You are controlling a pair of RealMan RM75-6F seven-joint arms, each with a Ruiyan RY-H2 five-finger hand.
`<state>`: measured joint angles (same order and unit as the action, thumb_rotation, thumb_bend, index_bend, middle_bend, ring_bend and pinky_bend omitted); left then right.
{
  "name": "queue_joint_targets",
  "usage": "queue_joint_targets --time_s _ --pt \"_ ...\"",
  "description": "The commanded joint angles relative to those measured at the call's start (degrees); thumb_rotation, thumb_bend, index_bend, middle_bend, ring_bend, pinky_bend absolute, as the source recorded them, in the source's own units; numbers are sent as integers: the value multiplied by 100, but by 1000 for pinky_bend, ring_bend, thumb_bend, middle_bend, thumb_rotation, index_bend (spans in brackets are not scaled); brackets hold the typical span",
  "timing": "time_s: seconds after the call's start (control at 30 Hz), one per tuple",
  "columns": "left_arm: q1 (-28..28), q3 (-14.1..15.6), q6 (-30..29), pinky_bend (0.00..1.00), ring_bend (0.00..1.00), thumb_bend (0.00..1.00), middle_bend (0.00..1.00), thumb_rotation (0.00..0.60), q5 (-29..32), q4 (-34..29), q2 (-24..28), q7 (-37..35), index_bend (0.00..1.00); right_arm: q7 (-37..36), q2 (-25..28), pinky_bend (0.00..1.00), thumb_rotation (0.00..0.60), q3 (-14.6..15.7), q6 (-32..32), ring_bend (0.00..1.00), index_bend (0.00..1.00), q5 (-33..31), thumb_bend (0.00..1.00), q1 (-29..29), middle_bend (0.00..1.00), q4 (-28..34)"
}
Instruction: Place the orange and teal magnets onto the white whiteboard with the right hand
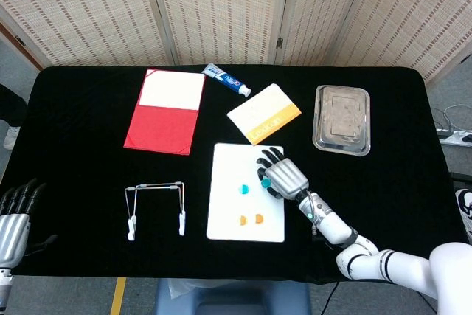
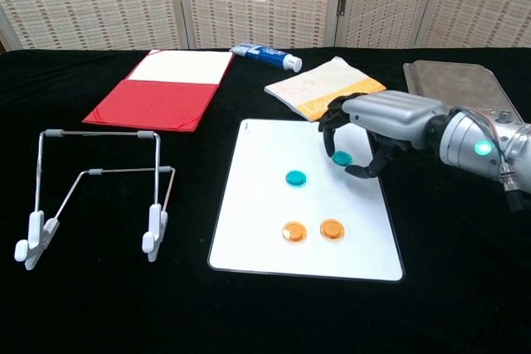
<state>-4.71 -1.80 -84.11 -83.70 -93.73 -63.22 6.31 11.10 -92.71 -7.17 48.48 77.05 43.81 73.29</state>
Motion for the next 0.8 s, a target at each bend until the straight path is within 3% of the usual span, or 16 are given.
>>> queue_joint_targets --time_s 0.03,0.33,0.57,0.8 --pt "10 5 -2 0 0 85 0 600 7 25 -13 -15 0 124 -114 0 600 -3 -78 13 519 -58 428 76 224 -30" --pt "27 -6 -6 0 0 84 0 600 27 135 -38 -123 0 337 -268 0 600 -16 -154 13 490 -199 427 172 216 -93" --pt "29 -4 -1 0 0 85 0 600 14 179 -60 -163 0 351 -284 0 600 17 -166 7 317 -198 427 200 208 -66" --pt "38 -9 -9 0 0 85 0 600 17 190 -56 -182 0 193 -143 0 600 -15 87 11 217 -123 428 108 203 109"
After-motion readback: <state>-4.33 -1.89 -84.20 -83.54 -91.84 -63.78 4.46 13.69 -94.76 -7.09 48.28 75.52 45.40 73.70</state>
